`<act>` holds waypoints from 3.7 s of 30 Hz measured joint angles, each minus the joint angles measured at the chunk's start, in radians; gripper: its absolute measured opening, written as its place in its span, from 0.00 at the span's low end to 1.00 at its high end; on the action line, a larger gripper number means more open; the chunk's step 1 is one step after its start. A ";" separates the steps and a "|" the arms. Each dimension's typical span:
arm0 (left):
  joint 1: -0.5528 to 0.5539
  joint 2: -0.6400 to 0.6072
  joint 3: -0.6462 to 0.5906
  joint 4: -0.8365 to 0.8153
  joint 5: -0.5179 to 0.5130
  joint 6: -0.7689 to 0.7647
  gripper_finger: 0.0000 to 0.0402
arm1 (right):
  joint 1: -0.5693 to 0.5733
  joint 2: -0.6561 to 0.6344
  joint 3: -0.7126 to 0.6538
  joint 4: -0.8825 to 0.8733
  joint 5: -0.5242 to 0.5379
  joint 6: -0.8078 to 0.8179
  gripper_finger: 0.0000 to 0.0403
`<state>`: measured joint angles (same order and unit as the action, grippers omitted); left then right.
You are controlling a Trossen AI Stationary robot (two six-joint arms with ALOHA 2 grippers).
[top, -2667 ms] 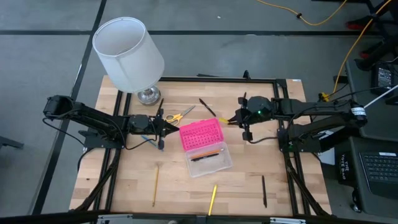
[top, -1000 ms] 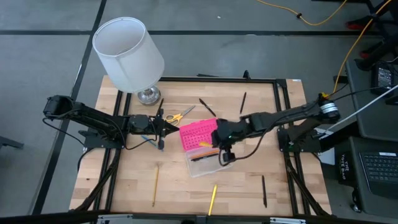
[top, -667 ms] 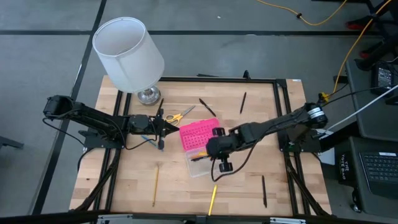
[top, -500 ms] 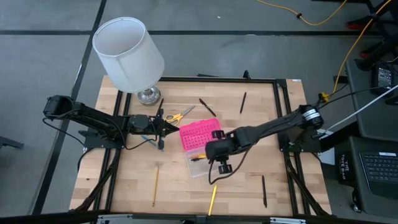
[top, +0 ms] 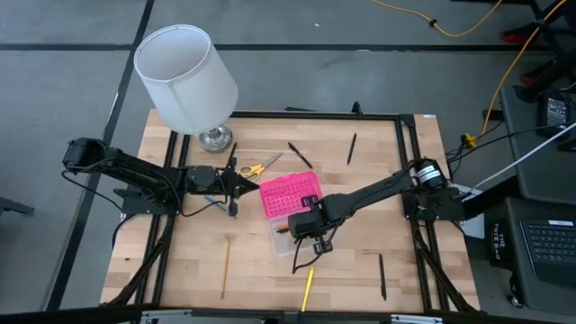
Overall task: Pick & place school supplies into a supply box
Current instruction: Put the yellow pen into the pink supply box, then put the black pen into the pink supply box
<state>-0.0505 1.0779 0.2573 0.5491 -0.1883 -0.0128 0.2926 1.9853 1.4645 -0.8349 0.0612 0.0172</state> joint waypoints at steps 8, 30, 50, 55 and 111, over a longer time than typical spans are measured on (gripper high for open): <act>0.000 0.000 0.000 0.000 0.000 0.000 0.01 | -0.001 0.012 -0.001 0.035 -0.002 0.000 0.10; 0.000 0.000 0.000 0.000 0.000 0.000 0.01 | -0.001 0.012 -0.001 0.060 -0.011 -0.001 0.17; 0.000 0.000 0.000 -0.002 0.000 0.000 0.01 | -0.072 -0.282 -0.028 -0.039 0.075 -0.054 0.17; 0.000 0.000 0.000 0.000 0.000 0.000 0.01 | -0.141 -0.378 -0.122 -0.044 0.138 -0.048 0.17; 0.000 0.000 0.000 0.000 0.000 0.000 0.01 | -1.081 -0.351 -0.475 0.166 -0.012 0.478 0.17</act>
<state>-0.0505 1.0779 0.2573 0.5495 -0.1886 -0.0128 -0.7887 1.6348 0.9894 -0.6687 0.0492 0.4950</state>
